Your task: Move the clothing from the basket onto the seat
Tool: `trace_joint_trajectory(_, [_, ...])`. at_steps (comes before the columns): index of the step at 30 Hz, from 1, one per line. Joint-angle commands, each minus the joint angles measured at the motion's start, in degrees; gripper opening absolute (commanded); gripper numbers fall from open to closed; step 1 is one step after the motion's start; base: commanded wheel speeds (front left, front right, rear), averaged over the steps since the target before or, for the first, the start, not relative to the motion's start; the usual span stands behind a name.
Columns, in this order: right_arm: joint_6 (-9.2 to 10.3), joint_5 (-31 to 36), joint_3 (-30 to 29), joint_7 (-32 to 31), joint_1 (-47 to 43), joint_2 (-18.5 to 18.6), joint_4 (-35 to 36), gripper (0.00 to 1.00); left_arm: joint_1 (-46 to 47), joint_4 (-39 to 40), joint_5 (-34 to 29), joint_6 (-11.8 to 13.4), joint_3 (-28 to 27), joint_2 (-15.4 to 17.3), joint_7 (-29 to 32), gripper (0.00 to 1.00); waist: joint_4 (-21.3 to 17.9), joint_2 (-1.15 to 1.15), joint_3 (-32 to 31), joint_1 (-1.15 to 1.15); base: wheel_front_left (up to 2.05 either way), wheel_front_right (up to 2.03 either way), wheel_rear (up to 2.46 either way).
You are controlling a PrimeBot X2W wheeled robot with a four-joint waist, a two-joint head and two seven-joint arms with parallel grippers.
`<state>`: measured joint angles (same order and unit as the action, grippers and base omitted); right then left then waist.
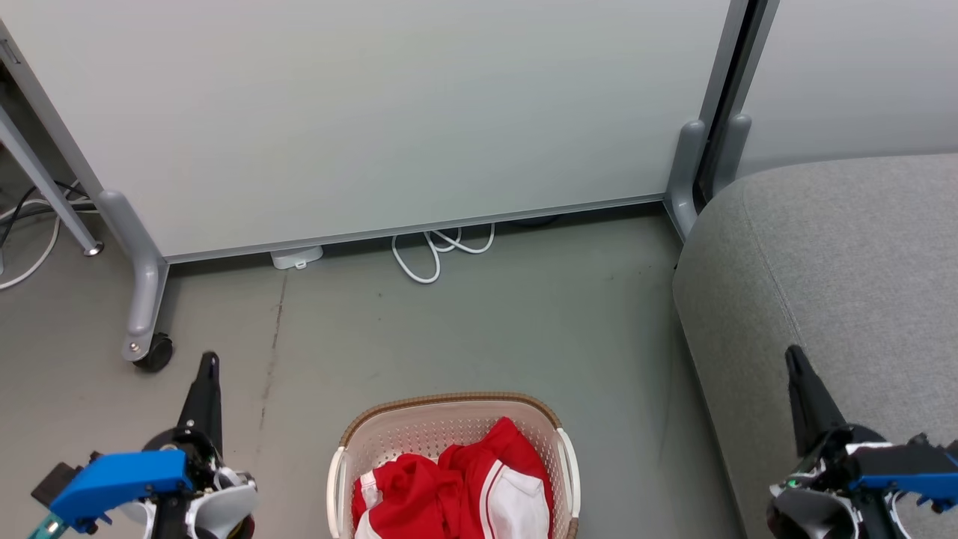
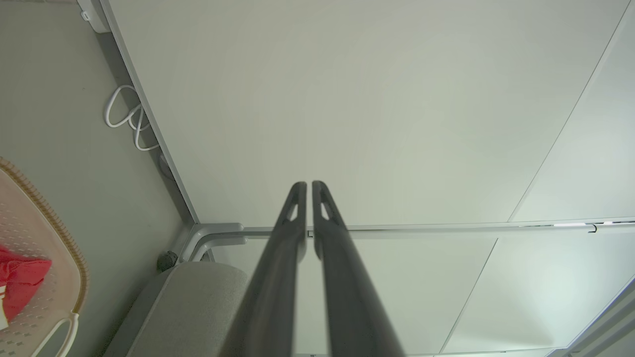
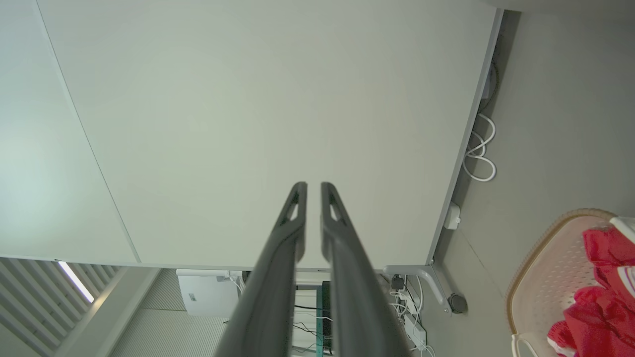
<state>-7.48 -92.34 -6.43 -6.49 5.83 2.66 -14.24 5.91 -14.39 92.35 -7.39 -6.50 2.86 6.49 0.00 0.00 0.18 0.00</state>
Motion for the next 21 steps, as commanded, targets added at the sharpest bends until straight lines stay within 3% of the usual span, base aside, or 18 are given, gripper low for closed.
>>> trace_joint_trajectory(1, [0.00,0.0,0.0,0.0,0.0,0.0,0.0,1.00,0.0,0.0,0.0,0.0,0.0,0.0,0.0,1.00,0.0,0.00,0.0,0.00,0.00,0.00,0.00])
trace_joint_trajectory(10, [0.06,1.8,1.0,2.1,-0.4,-0.2,-0.4,1.00,-0.4,-0.3,-2.0,0.0,0.7,-0.1,-2.2,1.00,0.0,0.00,0.1,0.00,0.00,0.00,0.00])
trace_joint_trajectory(21, [0.04,11.6,2.6,5.1,0.2,-0.1,1.4,1.00,0.5,1.7,-13.9,0.0,0.9,-0.1,-5.1,1.00,0.1,0.00,0.4,0.00,0.00,0.00,0.00])
